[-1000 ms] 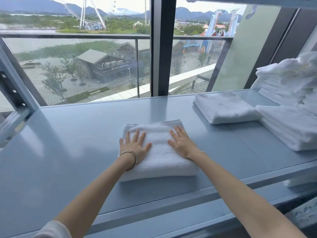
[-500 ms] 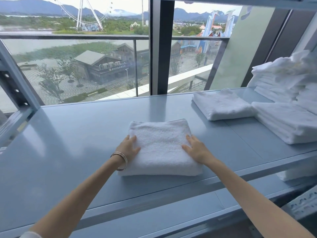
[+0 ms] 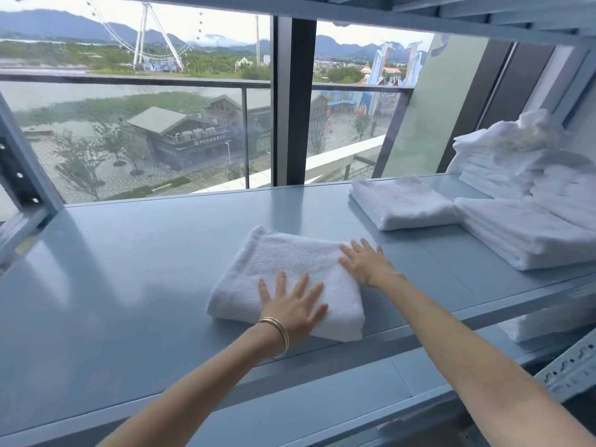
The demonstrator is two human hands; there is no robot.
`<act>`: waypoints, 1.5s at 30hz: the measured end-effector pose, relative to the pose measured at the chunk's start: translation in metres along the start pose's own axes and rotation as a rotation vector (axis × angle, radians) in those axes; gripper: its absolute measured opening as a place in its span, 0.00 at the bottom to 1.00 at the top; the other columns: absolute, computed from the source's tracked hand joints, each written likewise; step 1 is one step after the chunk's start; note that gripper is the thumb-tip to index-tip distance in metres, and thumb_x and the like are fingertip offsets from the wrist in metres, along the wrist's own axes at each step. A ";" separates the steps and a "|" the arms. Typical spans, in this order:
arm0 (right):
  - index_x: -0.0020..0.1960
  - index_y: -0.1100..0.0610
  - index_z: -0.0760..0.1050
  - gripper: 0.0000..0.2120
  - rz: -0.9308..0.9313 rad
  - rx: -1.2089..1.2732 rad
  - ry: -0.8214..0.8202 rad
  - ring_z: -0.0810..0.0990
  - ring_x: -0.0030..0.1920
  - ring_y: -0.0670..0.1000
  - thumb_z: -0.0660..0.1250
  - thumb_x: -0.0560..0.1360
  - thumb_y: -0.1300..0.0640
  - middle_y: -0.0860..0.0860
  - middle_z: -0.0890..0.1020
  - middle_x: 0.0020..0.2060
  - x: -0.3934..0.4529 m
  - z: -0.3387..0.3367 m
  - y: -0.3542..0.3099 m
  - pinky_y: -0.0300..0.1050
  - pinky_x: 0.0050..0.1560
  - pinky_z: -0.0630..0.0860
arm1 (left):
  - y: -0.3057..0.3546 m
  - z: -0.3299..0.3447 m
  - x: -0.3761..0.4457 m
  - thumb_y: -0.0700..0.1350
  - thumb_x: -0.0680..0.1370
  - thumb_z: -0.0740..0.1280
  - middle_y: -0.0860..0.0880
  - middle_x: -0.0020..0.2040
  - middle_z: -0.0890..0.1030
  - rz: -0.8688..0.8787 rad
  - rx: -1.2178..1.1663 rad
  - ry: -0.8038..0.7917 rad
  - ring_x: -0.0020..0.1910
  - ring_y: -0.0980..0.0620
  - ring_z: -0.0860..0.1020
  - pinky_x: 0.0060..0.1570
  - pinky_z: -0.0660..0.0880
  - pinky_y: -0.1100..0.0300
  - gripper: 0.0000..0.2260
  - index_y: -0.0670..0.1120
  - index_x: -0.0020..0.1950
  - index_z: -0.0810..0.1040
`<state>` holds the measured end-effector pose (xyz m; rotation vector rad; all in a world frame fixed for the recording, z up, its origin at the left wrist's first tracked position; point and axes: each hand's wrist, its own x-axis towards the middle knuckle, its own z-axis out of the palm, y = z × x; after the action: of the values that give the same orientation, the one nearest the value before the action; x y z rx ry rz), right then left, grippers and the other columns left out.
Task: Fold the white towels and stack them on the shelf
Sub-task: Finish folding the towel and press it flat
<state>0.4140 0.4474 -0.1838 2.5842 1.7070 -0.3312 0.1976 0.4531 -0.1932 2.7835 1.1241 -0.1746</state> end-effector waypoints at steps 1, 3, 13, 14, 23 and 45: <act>0.77 0.50 0.48 0.26 0.061 0.023 0.010 0.43 0.76 0.54 0.44 0.81 0.44 0.54 0.52 0.76 0.001 -0.001 0.006 0.58 0.73 0.42 | -0.010 -0.002 0.000 0.63 0.79 0.43 0.57 0.77 0.44 0.012 -0.009 -0.001 0.75 0.40 0.40 0.66 0.36 0.30 0.23 0.64 0.75 0.47; 0.76 0.54 0.50 0.27 0.132 0.035 0.087 0.44 0.76 0.55 0.45 0.81 0.44 0.58 0.51 0.76 -0.011 -0.002 0.006 0.58 0.74 0.44 | -0.036 -0.009 0.001 0.64 0.79 0.44 0.58 0.77 0.44 -0.010 -0.028 -0.025 0.75 0.42 0.40 0.67 0.36 0.32 0.23 0.66 0.74 0.48; 0.75 0.48 0.57 0.24 -0.128 0.224 0.034 0.38 0.75 0.51 0.51 0.80 0.43 0.47 0.48 0.77 -0.071 0.023 -0.033 0.56 0.74 0.47 | -0.029 -0.004 0.010 0.66 0.77 0.43 0.51 0.77 0.38 -0.213 -0.067 -0.066 0.74 0.35 0.37 0.65 0.44 0.30 0.28 0.60 0.76 0.42; 0.74 0.47 0.58 0.23 -0.115 0.206 0.033 0.40 0.76 0.49 0.51 0.81 0.44 0.46 0.50 0.76 -0.067 0.018 -0.023 0.56 0.74 0.50 | -0.026 -0.005 0.010 0.66 0.77 0.42 0.51 0.77 0.37 -0.184 -0.075 -0.081 0.74 0.35 0.37 0.65 0.43 0.29 0.28 0.60 0.76 0.42; 0.74 0.59 0.59 0.53 -0.442 -0.280 0.163 0.59 0.74 0.54 0.48 0.62 0.23 0.57 0.61 0.73 -0.089 0.024 -0.020 0.56 0.73 0.49 | -0.043 -0.003 0.020 0.76 0.54 0.21 0.52 0.78 0.43 0.258 0.082 0.025 0.76 0.50 0.39 0.70 0.36 0.40 0.55 0.56 0.77 0.44; 0.59 0.52 0.74 0.27 -0.386 -0.196 0.560 0.81 0.37 0.55 0.67 0.60 0.52 0.47 0.82 0.40 -0.107 -0.013 0.054 0.42 0.31 0.72 | 0.044 -0.023 0.012 0.41 0.50 0.76 0.52 0.32 0.77 0.239 0.156 0.489 0.23 0.50 0.76 0.19 0.63 0.64 0.34 0.52 0.53 0.68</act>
<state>0.4254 0.3307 -0.1560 2.3242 2.2648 0.5878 0.2382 0.4332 -0.1688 3.1674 0.8711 0.4882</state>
